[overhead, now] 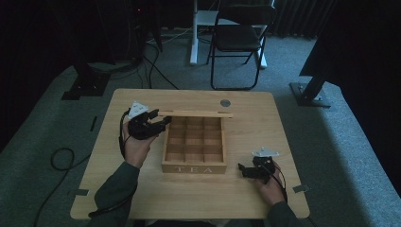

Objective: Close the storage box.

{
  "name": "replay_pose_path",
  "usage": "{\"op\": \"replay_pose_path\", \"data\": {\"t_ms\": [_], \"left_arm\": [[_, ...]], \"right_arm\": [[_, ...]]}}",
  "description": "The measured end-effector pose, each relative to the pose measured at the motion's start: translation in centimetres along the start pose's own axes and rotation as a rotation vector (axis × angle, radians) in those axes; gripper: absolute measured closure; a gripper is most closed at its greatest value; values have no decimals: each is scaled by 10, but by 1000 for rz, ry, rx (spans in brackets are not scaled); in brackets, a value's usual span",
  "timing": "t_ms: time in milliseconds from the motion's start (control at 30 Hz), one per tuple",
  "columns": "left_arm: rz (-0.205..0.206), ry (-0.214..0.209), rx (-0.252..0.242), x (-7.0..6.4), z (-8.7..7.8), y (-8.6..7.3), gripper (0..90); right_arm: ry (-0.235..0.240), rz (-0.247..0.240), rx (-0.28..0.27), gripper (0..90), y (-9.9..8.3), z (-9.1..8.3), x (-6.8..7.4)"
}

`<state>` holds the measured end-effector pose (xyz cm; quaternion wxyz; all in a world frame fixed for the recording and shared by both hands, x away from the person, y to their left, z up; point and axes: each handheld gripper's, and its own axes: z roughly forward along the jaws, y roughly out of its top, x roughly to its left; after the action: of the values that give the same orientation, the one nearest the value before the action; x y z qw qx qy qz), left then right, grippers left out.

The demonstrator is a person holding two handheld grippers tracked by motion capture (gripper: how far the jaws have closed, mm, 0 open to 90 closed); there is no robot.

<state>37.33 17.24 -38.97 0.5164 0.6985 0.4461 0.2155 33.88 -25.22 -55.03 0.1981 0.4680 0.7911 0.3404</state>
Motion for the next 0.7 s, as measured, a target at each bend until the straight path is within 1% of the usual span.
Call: {"op": "replay_pose_path", "data": {"t_ms": [367,567,700], "left_arm": [[7,5,2,-3,-1,-6,396],[-9,-3,4,-5,-4,-15,395],[-5,-8,17,-6,-5,-20,390]], "right_arm": [[1,-1,1,127,0,0,0],[0,0,1,127,0,0,0],[0,-1,0,127,0,0,0]]}}
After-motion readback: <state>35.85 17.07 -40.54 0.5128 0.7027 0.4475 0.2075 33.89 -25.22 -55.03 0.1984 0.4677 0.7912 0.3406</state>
